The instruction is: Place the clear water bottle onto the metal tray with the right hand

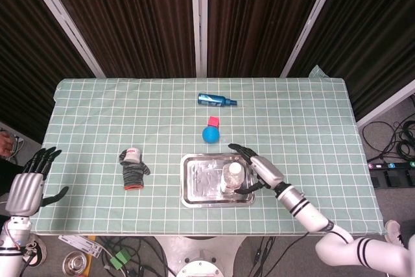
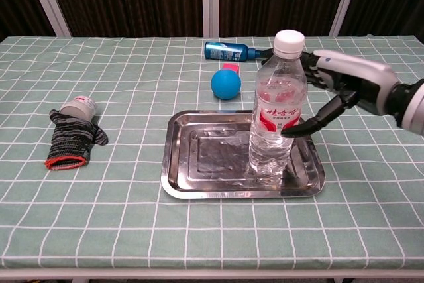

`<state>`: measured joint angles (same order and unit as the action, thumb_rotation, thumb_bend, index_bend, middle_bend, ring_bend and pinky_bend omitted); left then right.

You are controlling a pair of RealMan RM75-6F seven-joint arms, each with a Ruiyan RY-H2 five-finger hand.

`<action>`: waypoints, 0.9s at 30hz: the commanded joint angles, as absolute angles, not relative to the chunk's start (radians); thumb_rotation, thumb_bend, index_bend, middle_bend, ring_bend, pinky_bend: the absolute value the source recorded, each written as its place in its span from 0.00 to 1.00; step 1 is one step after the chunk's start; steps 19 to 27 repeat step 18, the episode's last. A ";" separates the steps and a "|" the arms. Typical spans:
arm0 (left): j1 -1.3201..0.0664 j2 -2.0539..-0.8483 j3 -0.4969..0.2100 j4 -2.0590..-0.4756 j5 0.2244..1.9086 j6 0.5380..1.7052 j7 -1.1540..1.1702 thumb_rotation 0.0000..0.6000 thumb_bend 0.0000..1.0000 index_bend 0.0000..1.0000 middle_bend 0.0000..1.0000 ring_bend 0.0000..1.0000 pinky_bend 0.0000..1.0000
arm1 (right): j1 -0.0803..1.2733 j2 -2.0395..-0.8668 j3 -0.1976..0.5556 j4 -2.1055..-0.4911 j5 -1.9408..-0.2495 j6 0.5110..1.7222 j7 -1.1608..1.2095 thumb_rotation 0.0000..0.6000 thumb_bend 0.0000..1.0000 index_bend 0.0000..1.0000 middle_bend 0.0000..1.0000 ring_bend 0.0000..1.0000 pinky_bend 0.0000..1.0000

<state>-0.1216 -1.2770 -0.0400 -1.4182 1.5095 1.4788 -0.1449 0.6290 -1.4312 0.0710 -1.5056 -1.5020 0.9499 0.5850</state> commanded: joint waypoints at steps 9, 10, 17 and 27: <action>-0.131 -1.279 -0.043 -1.425 1.508 1.464 -0.132 1.00 0.23 0.16 0.18 0.09 0.19 | 0.346 -1.160 -0.004 -1.712 -1.216 1.355 -0.235 1.00 0.00 0.00 0.01 0.00 0.00; -0.132 -1.279 -0.044 -1.427 1.508 1.465 -0.131 1.00 0.23 0.16 0.18 0.09 0.19 | 0.322 -1.182 -0.007 -1.676 -1.238 1.397 -0.223 1.00 0.00 0.00 0.01 0.00 0.00; -0.133 -1.269 -0.043 -1.444 1.510 1.465 -0.118 1.00 0.23 0.16 0.18 0.09 0.19 | 0.228 -1.277 -0.015 -1.464 -1.313 1.480 -0.072 1.00 0.00 0.00 0.02 0.00 0.00; -0.133 -1.269 -0.044 -1.445 1.510 1.465 -0.117 1.00 0.23 0.16 0.18 0.09 0.19 | 0.226 -1.280 -0.013 -1.459 -1.314 1.474 -0.061 1.00 0.00 0.00 0.02 0.00 0.00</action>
